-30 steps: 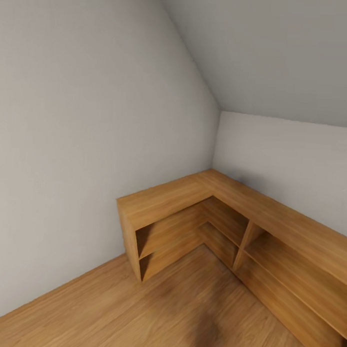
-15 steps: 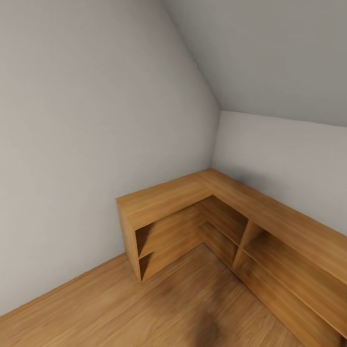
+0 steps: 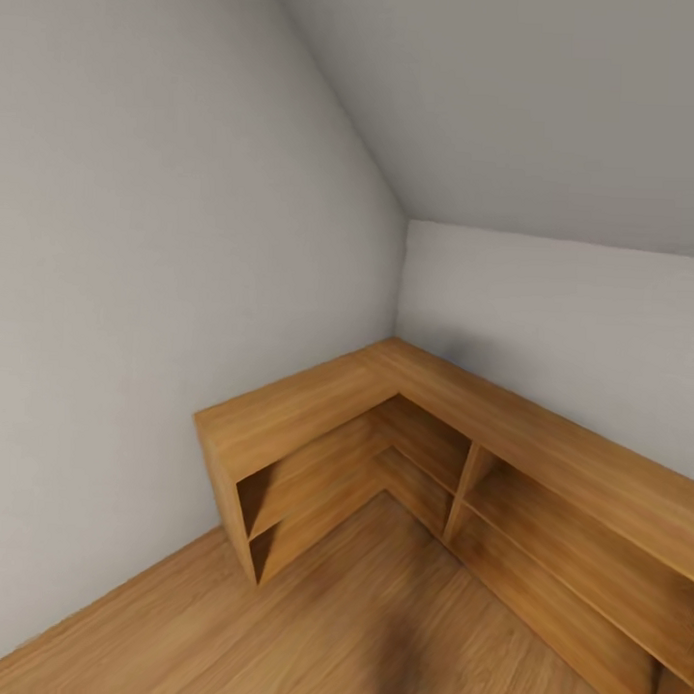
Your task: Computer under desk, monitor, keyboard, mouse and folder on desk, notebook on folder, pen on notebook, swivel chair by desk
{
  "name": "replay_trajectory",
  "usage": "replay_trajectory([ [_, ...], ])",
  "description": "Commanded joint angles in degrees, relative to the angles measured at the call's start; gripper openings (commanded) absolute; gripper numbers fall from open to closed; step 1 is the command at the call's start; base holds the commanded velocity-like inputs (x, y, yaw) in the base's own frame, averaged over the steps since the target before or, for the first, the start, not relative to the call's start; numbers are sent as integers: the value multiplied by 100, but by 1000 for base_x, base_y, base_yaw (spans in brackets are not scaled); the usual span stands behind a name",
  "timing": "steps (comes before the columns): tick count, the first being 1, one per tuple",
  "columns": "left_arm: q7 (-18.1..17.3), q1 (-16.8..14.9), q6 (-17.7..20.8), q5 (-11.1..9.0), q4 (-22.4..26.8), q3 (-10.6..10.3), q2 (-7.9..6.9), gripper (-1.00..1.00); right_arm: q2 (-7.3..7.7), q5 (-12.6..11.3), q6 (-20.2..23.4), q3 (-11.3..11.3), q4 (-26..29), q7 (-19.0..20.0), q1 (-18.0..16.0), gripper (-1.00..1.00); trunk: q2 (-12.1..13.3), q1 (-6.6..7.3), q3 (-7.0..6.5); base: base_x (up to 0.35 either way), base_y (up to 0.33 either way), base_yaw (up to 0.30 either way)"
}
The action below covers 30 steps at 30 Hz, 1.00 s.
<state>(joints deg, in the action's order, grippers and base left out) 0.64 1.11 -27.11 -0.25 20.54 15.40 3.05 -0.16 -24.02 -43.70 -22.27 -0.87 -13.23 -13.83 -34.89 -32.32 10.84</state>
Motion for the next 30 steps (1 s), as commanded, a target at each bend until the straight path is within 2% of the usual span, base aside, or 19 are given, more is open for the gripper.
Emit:
replay_trajectory([
  [1,7,3,-5,-2,11,7,3,100,-2,-15,-13,-49,-9,-31,-6,100,-7,-5,8,314,0,-249],
  [18,7,3,1,-2,8,7,3,100,-1,-12,-24,-58,-10,-31,-6,100,-7,-5,8,260,0,-254],
  [30,7,3,-2,-2,3,7,3,100,-1,-7,-29,-58,-10,-28,-6,100,-7,-5,8,54,0,-258],
])
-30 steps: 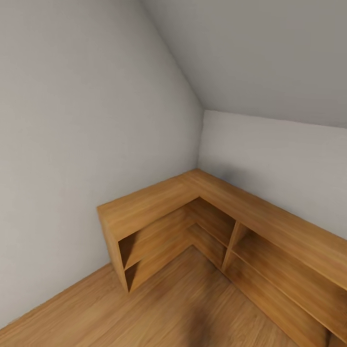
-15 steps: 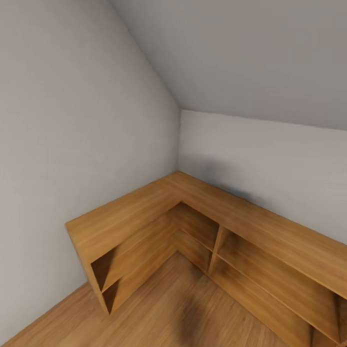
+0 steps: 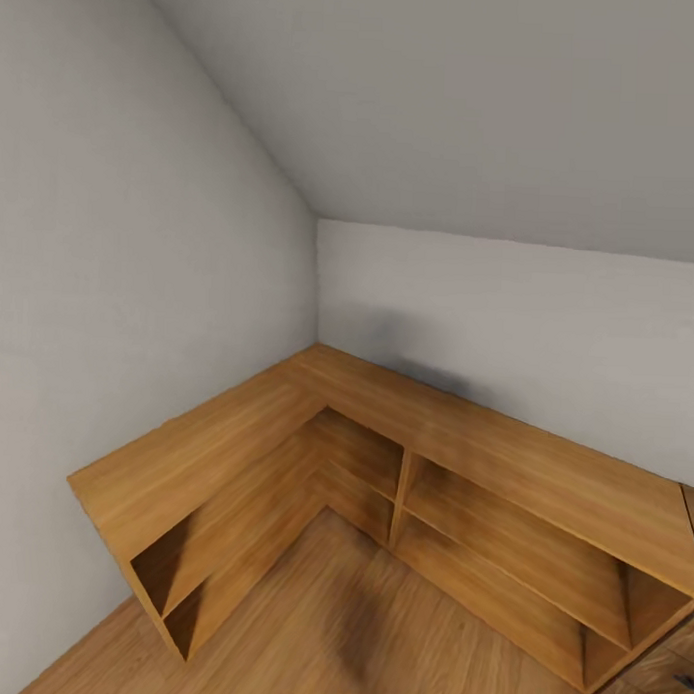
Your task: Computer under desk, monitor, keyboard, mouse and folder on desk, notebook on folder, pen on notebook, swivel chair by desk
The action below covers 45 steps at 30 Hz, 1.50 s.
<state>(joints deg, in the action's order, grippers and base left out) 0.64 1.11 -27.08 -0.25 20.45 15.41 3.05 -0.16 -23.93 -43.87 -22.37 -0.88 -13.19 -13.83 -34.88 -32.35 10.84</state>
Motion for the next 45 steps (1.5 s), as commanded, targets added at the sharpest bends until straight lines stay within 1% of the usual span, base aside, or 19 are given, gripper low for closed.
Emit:
replay_trajectory([
  [1,7,3,-5,-1,11,6,3,100,-2,-15,-13,-49,-9,-30,-6,100,-7,-2,8,8,0,-259],
  [25,2,3,-8,2,11,-13,11,100,-2,-15,-23,-49,-12,-30,-6,100,-7,-2,8,7,11,-259],
  [29,-53,3,-8,5,11,-17,12,100,-2,-15,-24,-49,-13,-32,-6,100,-7,-2,8,132,164,-259],
  [35,-239,3,-8,7,11,-10,7,100,-2,-15,-32,-49,-12,-34,-6,100,-7,-2,0,210,225,-259],
  [45,-304,3,-8,7,11,-3,4,100,-2,-15,-40,-49,-11,-31,-6,100,-7,-2,-27,244,246,-259],
])
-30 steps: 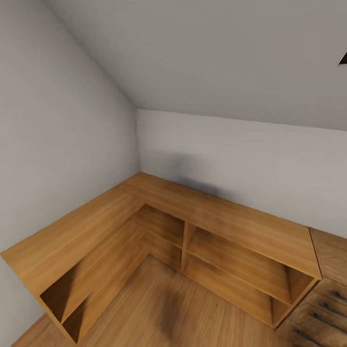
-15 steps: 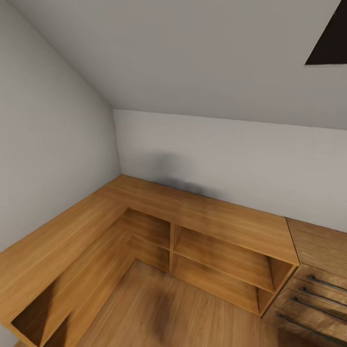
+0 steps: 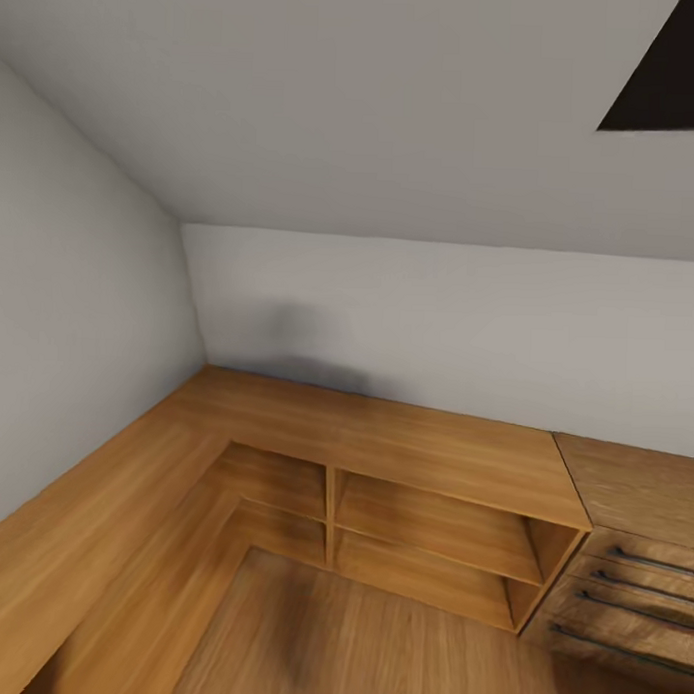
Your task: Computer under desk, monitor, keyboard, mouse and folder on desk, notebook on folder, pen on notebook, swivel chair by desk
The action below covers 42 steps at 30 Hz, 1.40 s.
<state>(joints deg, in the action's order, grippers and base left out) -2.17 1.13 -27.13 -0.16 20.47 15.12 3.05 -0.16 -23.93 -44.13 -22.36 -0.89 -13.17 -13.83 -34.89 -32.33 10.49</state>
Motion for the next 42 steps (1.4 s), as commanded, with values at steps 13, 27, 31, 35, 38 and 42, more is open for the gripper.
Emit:
replay_trajectory([
  [13,-29,2,-3,-1,9,32,3,100,4,-15,-17,-49,-12,-35,-6,100,-7,-4,-34,204,169,-259],
  [27,-29,2,-1,-4,9,35,3,100,7,-15,-17,-49,-8,-35,-6,100,-7,-4,-78,22,12,-258],
  [31,-29,2,3,-5,9,35,3,100,7,-15,-17,-49,-8,-36,-6,100,-7,-4,-90,2,1,-259],
  [35,-29,2,5,-8,9,35,3,100,7,-15,-15,-49,-12,-34,-6,100,-7,-4,-97,1,0,-261],
  [38,-29,2,5,-9,9,35,3,100,7,-15,-12,-49,-11,-35,-6,100,-7,-4,-99,0,0,-262],
  [42,-29,2,5,-10,9,35,3,100,7,-15,-10,-49,-9,-36,-6,100,-7,-4,-91,0,0,-244],
])
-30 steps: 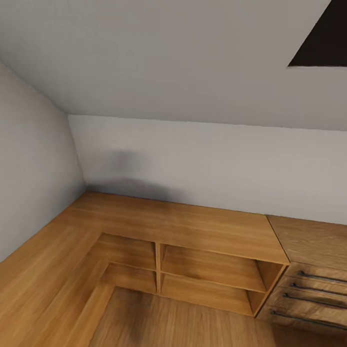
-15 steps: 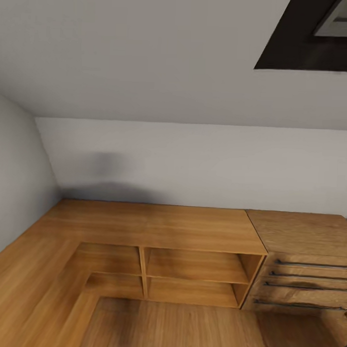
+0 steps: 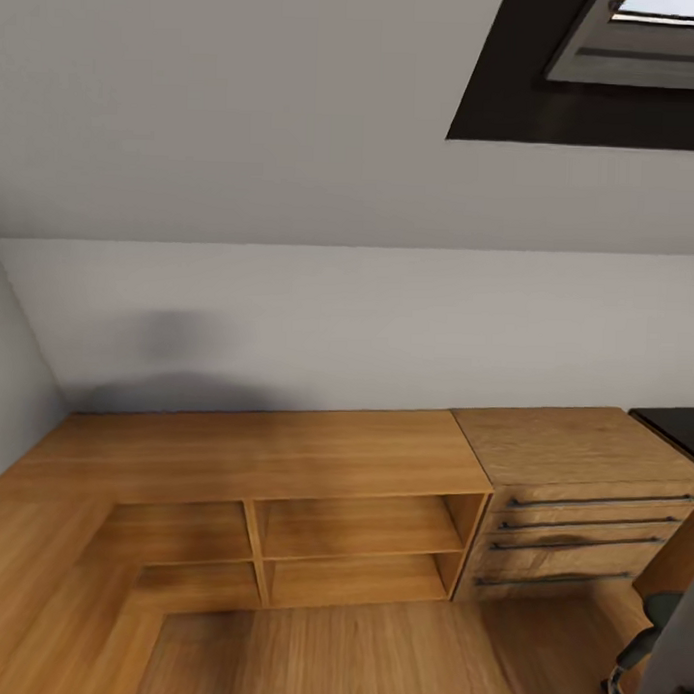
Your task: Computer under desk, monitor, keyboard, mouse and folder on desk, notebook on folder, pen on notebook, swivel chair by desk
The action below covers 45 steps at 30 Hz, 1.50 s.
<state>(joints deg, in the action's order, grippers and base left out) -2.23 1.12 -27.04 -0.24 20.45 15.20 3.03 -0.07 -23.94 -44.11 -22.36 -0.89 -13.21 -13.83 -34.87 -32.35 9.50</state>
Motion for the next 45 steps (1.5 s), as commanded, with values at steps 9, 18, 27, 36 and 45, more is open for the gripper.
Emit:
replay_trajectory([
  [9,-23,2,-3,-2,11,27,5,100,-2,-14,0,-49,-10,-33,-6,100,-8,-2,66,0,0,-140],
  [18,-23,2,-3,-2,11,27,5,100,-2,-18,6,-49,-10,-33,-6,100,-8,-2,147,0,0,-24],
  [27,-23,2,-3,-2,11,27,5,100,-8,-15,9,-42,-10,-33,-6,100,-8,-2,195,0,0,-3],
  [36,-23,2,2,-2,-68,27,5,100,-10,-15,9,-40,-8,-33,-6,100,-8,-2,202,0,0,-39],
  [45,-23,2,-2,-2,-181,27,1,100,-11,-14,8,-40,-9,-33,-6,100,-8,-2,203,0,0,-216],
])
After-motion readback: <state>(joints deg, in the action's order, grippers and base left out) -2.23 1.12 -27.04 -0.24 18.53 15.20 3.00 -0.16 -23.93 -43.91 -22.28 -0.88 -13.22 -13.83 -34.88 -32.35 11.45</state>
